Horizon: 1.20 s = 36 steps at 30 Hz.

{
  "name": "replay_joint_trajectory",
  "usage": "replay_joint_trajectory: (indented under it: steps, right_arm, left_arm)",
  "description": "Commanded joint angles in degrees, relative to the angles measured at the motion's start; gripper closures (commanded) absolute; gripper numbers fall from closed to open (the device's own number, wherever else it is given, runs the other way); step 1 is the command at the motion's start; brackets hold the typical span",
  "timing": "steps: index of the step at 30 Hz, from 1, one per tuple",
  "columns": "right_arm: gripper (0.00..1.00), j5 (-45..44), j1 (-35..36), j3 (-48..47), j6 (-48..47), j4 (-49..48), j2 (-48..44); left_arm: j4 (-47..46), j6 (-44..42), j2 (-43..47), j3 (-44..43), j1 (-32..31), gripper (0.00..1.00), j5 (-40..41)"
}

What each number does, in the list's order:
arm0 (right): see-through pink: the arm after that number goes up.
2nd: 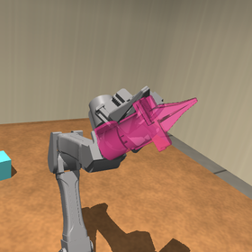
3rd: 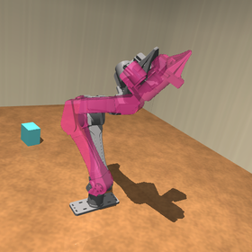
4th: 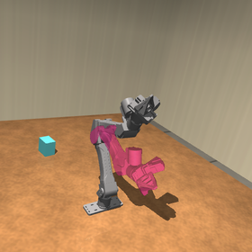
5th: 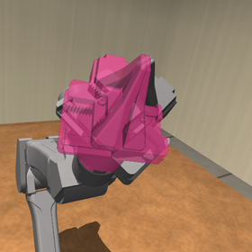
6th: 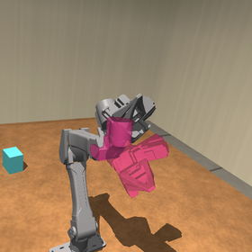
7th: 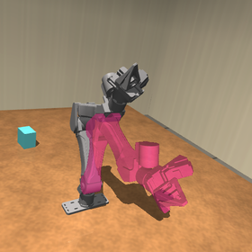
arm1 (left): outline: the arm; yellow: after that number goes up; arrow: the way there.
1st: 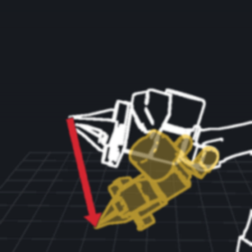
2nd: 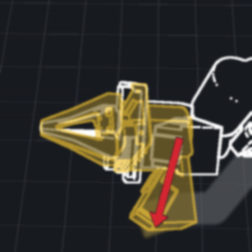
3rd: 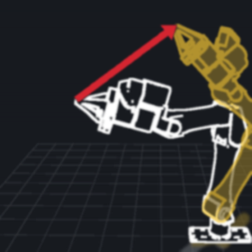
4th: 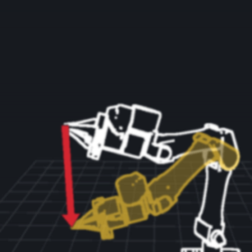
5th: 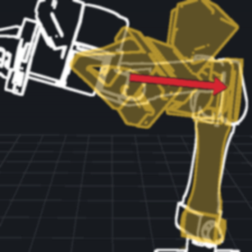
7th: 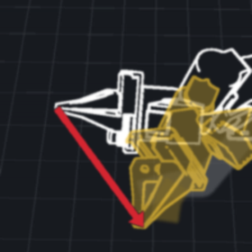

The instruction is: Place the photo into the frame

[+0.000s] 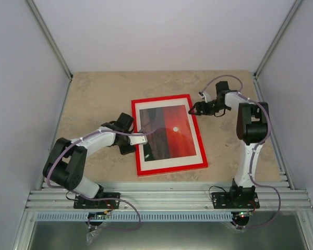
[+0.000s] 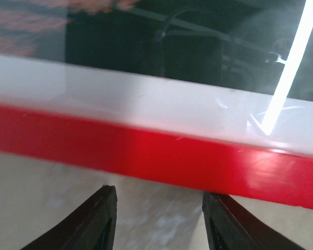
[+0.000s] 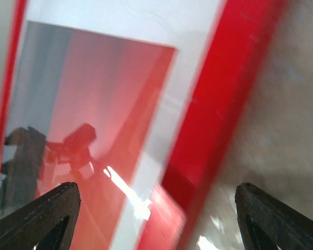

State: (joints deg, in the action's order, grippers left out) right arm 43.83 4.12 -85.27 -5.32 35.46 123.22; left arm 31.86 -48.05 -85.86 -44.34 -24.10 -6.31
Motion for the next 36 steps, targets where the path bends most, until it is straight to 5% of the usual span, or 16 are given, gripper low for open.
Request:
replay_joint_trajectory:
  steps: [1, 10, 17, 22, 27, 36]
  right_arm:
    - [0.18, 4.6, 2.9, -6.1, -3.1, 4.1, 6.3]
    - [0.22, 8.6, 12.6, -26.4, -8.0, 10.3, 19.7]
    - [0.21, 11.1, 23.4, -40.0, -8.5, 11.2, 25.6]
    - [0.20, 14.8, 27.2, -43.5, -6.9, 10.7, 25.5]
    - [0.16, 15.3, 26.4, -43.7, -6.2, 9.2, 17.5]
    - [0.11, 10.6, 16.5, -29.8, -14.5, 15.9, 0.1]
  left_arm:
    - [0.0, 1.5, -2.6, -0.3, -6.1, 0.54, -5.1]
    - [-8.9, 16.0, -11.3, -7.4, -24.4, 0.55, -6.9]
    - [-10.1, 23.9, -19.0, -16.6, -25.6, 0.50, -8.5]
    - [-9.3, 23.0, -11.6, -13.7, -25.6, 0.38, -12.9]
    - [-8.4, 26.6, 1.6, -10.4, -21.5, 0.28, -17.1]
    - [-1.7, 28.2, 8.2, -11.0, 0.1, 0.24, -21.3]
